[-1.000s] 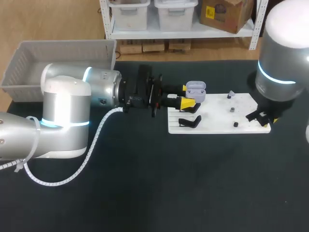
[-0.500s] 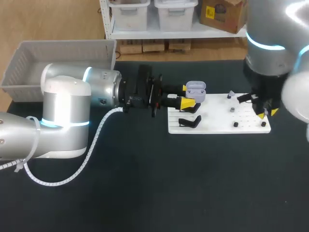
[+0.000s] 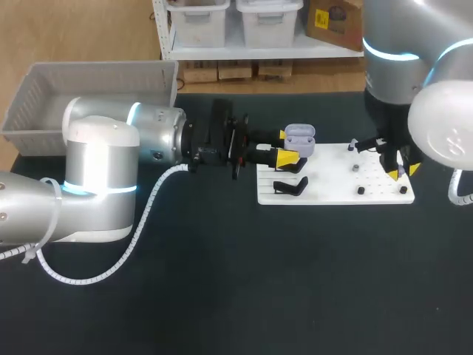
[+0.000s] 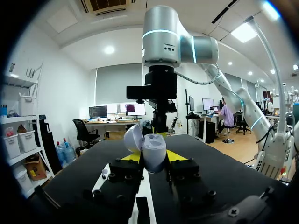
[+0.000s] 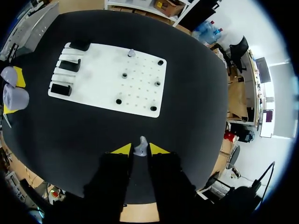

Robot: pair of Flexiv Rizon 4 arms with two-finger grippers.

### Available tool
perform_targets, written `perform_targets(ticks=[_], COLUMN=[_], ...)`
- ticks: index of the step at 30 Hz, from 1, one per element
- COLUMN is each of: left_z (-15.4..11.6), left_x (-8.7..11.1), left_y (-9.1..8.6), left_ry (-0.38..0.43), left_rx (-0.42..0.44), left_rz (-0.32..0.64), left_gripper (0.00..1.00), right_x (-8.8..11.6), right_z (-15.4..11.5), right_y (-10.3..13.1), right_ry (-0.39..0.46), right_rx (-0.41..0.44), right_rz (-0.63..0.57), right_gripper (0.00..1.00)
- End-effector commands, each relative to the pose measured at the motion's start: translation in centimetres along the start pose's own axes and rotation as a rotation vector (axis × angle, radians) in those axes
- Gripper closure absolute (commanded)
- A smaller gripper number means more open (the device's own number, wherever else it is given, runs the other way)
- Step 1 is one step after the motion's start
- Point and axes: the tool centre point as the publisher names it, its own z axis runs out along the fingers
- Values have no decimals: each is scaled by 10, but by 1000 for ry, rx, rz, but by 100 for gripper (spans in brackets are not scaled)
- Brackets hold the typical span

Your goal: Pick up each earbud case from the left stands, insert the matching earbuds, close the lid, and place the case in the box.

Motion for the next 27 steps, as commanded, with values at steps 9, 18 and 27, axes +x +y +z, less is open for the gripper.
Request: perform_targets(ticks=[9, 18, 27], left_z=[4, 13, 25], left_x=[6, 10, 14], left_y=[-13, -14, -13], left_ry=[-9, -8, 5], left_rx=[-55, -25, 22], left_rz=[-10, -6, 14], left_gripper=[100, 100, 100], right_x=[1, 6, 12], right_z=[0, -19, -52], right_y=[0, 13, 35], right_ry=[-3, -15, 3], right_rx=[1, -3, 32], right_rz=[1, 34, 167], right_gripper=[100, 100, 100])
